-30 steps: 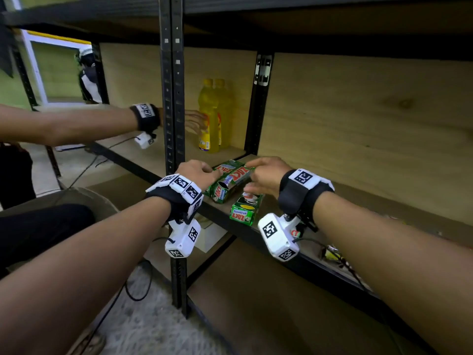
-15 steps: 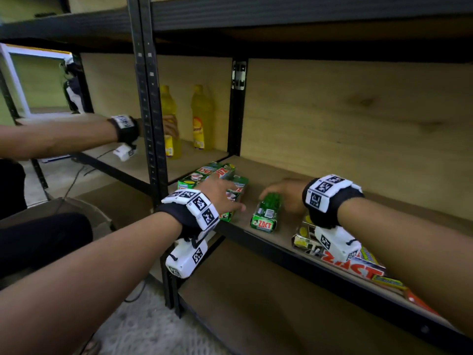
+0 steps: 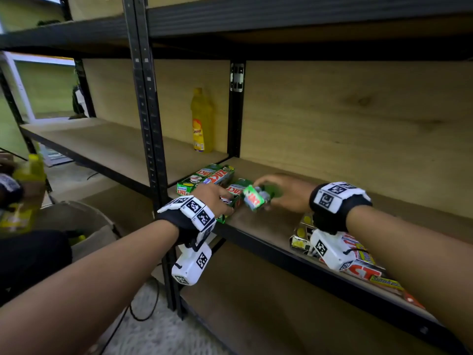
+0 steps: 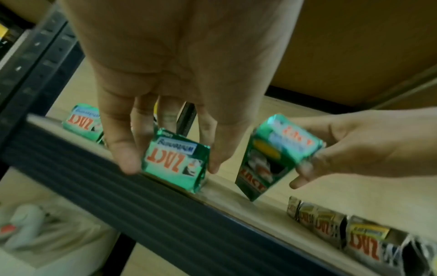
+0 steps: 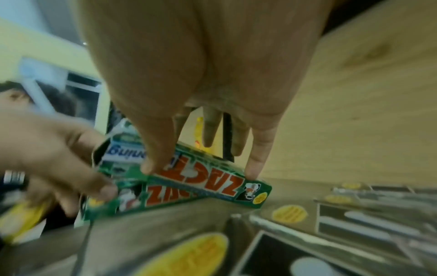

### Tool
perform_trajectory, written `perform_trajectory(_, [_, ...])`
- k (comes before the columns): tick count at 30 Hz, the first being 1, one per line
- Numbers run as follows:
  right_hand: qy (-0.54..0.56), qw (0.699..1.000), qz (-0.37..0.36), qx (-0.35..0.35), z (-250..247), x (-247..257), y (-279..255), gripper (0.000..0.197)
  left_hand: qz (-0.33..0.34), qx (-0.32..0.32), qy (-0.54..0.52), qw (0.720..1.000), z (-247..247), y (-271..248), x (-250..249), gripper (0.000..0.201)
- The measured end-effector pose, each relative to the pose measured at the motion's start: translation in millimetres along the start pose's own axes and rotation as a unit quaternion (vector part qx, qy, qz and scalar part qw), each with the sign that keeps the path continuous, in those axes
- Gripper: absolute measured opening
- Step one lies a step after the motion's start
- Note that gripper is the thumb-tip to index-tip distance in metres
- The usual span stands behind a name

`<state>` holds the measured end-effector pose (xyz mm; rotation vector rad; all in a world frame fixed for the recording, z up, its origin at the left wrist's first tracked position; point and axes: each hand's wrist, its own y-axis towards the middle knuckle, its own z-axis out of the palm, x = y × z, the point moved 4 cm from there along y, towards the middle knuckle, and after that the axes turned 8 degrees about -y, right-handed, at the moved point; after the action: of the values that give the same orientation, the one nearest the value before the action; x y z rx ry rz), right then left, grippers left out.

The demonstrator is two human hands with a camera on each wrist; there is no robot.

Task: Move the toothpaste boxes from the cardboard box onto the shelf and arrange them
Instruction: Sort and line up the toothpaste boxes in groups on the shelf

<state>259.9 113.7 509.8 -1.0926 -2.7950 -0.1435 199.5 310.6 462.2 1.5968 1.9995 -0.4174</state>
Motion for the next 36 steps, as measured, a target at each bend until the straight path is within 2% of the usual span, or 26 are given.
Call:
perform_trajectory(3, [0.158,0.986,0.04,-0.038,-20,-7,-11,0.051,-0.024,0.002,-0.085,0.996,1,-1,5,0.037])
perform_trajectory(6, [0.322,0.942,0.065,-0.066,-30,-15,-13,0.04,-0.064,0.008,-0.21,0.976,-1,-1,9,0.024])
perform_trajectory(8, [0.401,0.909,0.088,-0.076,-31,-21,-14,0.031,-0.087,0.005,-0.303,0.949,-6,-2,8,0.02])
perform_trajectory(10, [0.462,0.879,0.099,-0.07,-28,-28,-14,0.033,-0.102,-0.021,-0.364,0.926,-15,-3,5,0.018])
perform_trajectory(12, [0.489,0.864,0.102,-0.073,-27,-35,-16,0.045,-0.13,-0.038,-0.404,0.905,-25,-2,3,0.017])
perform_trajectory(15, [0.481,0.867,0.103,-0.078,-25,-40,-15,0.06,-0.167,-0.029,-0.449,0.877,-32,2,3,0.029])
perform_trajectory(19, [0.425,0.892,0.127,-0.088,-22,-40,-12,0.077,-0.195,-0.043,-0.466,0.862,-36,-1,7,0.043])
perform_trajectory(21, [0.428,0.889,0.136,-0.091,-21,-41,-10,0.076,-0.205,-0.05,-0.477,0.853,-38,-2,6,0.038])
perform_trajectory(24, [0.423,0.887,0.153,-0.106,-23,-41,-8,0.065,-0.205,0.0,-0.502,0.84,-39,-7,0,0.031])
perform_trajectory(27, [0.42,0.877,0.184,-0.143,-28,-42,-6,0.057,-0.154,0.028,-0.477,0.865,-40,-6,0,0.046])
perform_trajectory(29, [0.424,0.87,0.194,-0.159,-29,-45,-4,0.056,-0.139,0.032,-0.446,0.883,-40,-7,3,0.047])
perform_trajectory(32, [0.426,0.873,0.189,-0.142,-23,-46,-1,0.06,-0.137,0.097,-0.39,0.906,-39,-10,10,0.056])
perform_trajectory(34, [0.447,0.864,0.192,-0.133,-18,-50,2,0.061,-0.101,0.119,-0.277,0.948,-40,-11,15,0.066])
perform_trajectory(36, [0.477,0.85,0.183,-0.126,-17,-51,0,0.059,-0.045,0.101,-0.128,0.986,-39,-12,17,0.074])
